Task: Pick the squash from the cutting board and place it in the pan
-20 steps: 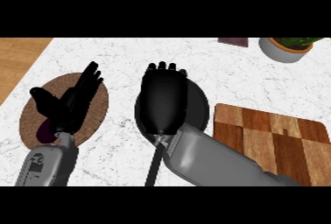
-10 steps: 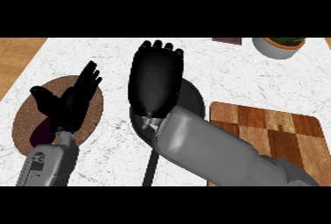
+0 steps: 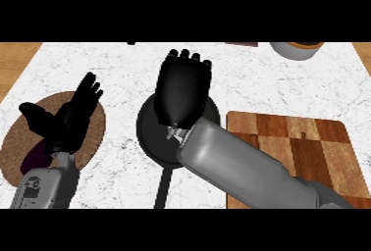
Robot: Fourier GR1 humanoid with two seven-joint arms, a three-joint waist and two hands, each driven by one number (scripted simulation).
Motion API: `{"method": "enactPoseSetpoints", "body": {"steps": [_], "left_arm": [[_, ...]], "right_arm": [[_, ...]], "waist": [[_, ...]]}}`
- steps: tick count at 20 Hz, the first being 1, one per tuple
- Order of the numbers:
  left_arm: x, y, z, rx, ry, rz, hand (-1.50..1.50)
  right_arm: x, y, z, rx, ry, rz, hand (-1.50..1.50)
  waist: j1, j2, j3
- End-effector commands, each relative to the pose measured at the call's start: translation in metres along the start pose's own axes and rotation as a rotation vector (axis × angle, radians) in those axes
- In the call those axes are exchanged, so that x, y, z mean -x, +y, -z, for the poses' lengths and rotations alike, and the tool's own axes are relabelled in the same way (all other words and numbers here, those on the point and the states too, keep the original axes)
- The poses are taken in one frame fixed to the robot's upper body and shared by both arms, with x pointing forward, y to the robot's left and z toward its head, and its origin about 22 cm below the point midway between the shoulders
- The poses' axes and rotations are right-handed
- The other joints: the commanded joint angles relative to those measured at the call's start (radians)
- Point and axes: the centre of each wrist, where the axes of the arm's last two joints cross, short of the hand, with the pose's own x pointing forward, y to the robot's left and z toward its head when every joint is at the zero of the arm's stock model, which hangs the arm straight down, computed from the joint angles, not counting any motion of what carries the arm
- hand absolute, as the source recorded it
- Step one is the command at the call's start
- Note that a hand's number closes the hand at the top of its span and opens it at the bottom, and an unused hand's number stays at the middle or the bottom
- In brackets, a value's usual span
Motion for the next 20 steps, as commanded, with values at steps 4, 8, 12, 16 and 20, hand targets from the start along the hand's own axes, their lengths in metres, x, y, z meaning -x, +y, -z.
{"method": "enactPoseSetpoints", "body": {"steps": [4,8,12,16,20], "left_arm": [[-0.002,0.014,-0.004,-0.028,-0.021,0.010,0.00],[-0.008,0.016,-0.006,-0.019,-0.011,0.002,0.00],[-0.017,0.011,0.003,-0.027,-0.015,0.005,0.00],[-0.002,0.008,-0.003,-0.032,-0.026,-0.011,0.00],[0.000,-0.004,-0.010,-0.012,0.002,0.002,0.00]], "right_arm": [[0.015,0.045,-0.008,-0.051,0.181,0.133,1.50],[0.033,0.085,-0.016,-0.083,0.146,0.146,1.50],[0.044,0.111,-0.008,-0.114,0.198,0.084,1.50],[0.061,0.115,0.001,-0.214,0.391,0.183,-1.50],[0.076,0.136,-0.004,-0.296,0.398,0.245,-1.50]], "waist": [[-0.018,0.006,0.001],[-0.011,0.008,0.002],[-0.011,0.011,0.002],[-0.017,0.012,0.002],[-0.009,0.010,0.003]]}}
